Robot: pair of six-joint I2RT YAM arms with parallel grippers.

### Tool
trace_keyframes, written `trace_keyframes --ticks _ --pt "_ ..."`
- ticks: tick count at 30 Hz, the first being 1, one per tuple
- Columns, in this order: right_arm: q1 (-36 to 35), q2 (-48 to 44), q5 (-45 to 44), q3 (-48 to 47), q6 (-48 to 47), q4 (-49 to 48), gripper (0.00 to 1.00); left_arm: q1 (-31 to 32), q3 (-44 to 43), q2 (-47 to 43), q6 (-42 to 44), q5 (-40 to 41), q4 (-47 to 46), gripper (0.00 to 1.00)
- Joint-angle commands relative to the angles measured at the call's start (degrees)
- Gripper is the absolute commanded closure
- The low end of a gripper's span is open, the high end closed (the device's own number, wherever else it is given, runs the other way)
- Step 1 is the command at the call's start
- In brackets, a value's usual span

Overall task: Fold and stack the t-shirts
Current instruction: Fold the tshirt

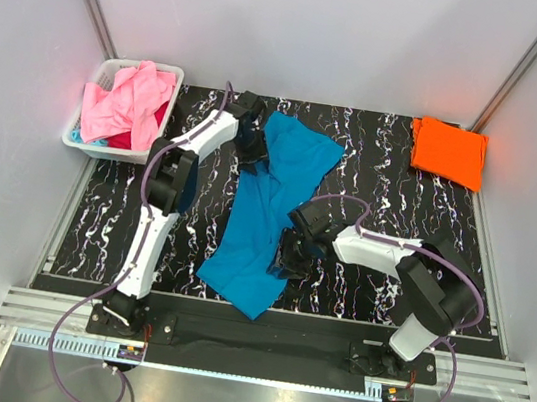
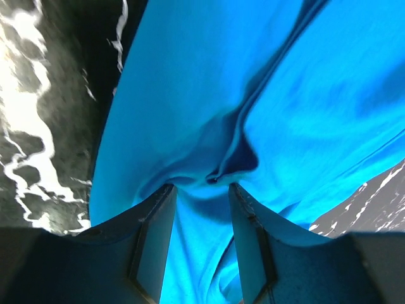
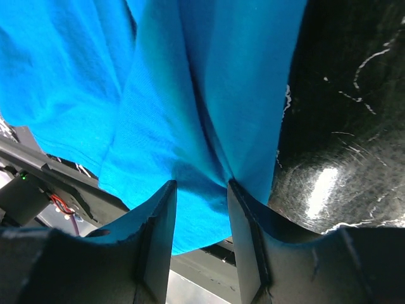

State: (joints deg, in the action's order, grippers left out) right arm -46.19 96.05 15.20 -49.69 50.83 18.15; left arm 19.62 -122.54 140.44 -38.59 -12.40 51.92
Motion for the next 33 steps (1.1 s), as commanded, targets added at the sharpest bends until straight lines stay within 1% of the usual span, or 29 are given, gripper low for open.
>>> trace_keyframes --ticks 1,3,4,6,7,9,11,13,18,20,21,24,28,31,32,33 --pt "-1.09 1.77 -5.62 2.06 -2.40 13.40 0.54 -2.22 -3.58 4.57 3.16 2.07 -2.61 0.54" --pt "-1.00 1.51 -5.80 1.27 -2.49 13.40 0.54 -1.95 -4.11 4.75 4.56 -1.47 -3.49 0.54" --pt "-1.09 1.42 -5.88 0.22 -2.84 13.49 0.54 -1.69 -3.85 4.49 5.44 -5.31 -4.19 0.55" --pt "-1.00 1.51 -5.89 -1.54 -3.01 13.66 0.54 -0.99 -2.71 2.91 7.90 -8.06 -5.60 0.55" --pt "-1.00 1.77 -5.97 -2.16 -3.02 13.75 0.54 -0.64 -1.92 2.04 8.96 -10.95 -6.30 0.55" --pt "-1.09 2.30 -5.89 -3.65 -3.02 13.75 0.54 -0.20 -0.08 -0.76 10.46 -12.99 -7.71 0.54" --pt "-1.00 2.74 -5.80 -4.53 -3.10 13.93 0.54 -0.10 2.29 -2.80 10.46 -17.37 -9.98 0.54" --pt "-1.09 2.22 -5.88 -5.33 -3.19 13.93 0.54 0.16 3.44 -5.87 10.81 -19.49 -10.52 0.53" --pt "-1.00 -1.30 -6.85 -5.77 -3.28 14.45 0.53 0.25 7.22 -12.20 13.09 -20.64 -10.79 0.52" --pt "-1.09 -3.23 -7.73 -5.77 -3.28 14.63 0.51 0.25 8.19 -15.28 13.10 -19.59 -10.88 0.52" --pt "-1.00 -3.93 -7.90 -5.85 -3.63 14.63 0.48 0.33 8.46 -16.42 13.19 -19.41 -10.96 0.52" --pt "-1.09 -5.87 -9.40 -6.29 -3.72 15.42 0.45 0.42 8.20 -18.80 12.75 -18.36 -11.31 0.51" --pt "-1.00 -7.63 -11.06 -6.82 -3.28 16.74 0.45 0.42 3.99 -16.18 11.08 -18.18 -11.67 0.50" --pt "-1.09 -9.03 -12.03 -6.82 -2.49 17.09 0.45 0.95 -1.98 -9.85 9.32 -18.18 -11.67 0.49" --pt "-1.00 -9.30 -12.04 -6.82 -2.31 17.09 0.44 1.12 -5.05 -6.01 8.19 -18.10 -11.75 0.49" --pt "-1.00 -9.39 -12.04 -6.91 -2.23 17.09 0.45 1.39 -6.73 -4.06 7.74 -18.36 -11.76 0.49"
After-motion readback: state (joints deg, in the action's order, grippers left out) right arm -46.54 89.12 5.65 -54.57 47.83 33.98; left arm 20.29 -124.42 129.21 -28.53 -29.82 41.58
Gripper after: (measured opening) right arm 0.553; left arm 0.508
